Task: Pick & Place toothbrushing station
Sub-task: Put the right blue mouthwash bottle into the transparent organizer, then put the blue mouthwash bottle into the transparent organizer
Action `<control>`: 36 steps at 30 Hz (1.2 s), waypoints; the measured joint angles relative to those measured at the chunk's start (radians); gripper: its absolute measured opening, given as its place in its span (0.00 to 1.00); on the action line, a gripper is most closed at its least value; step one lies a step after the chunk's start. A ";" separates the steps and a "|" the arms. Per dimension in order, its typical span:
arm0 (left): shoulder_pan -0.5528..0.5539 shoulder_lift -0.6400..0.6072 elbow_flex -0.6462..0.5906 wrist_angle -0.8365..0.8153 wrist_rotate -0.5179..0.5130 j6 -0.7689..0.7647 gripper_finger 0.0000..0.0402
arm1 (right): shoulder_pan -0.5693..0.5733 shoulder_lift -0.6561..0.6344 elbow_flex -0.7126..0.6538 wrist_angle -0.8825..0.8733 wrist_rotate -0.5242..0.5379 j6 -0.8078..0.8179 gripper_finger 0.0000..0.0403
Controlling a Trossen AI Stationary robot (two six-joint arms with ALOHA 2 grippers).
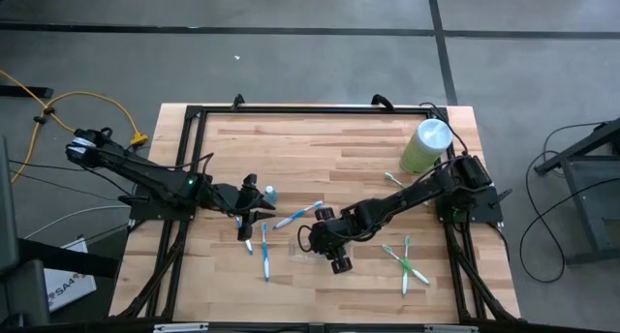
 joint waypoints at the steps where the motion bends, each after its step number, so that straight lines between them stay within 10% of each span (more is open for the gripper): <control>1: 0.000 0.000 0.000 0.000 0.000 0.000 0.22 | 0.000 -0.007 0.000 0.000 0.001 0.000 0.35; 19: 0.000 0.000 0.000 0.001 0.000 0.001 0.22 | 0.015 -0.101 -0.002 -0.044 0.020 0.035 0.35; 36: 0.000 0.000 0.000 0.000 -0.020 0.038 0.22 | -0.025 -0.333 0.000 -0.493 0.397 0.395 0.35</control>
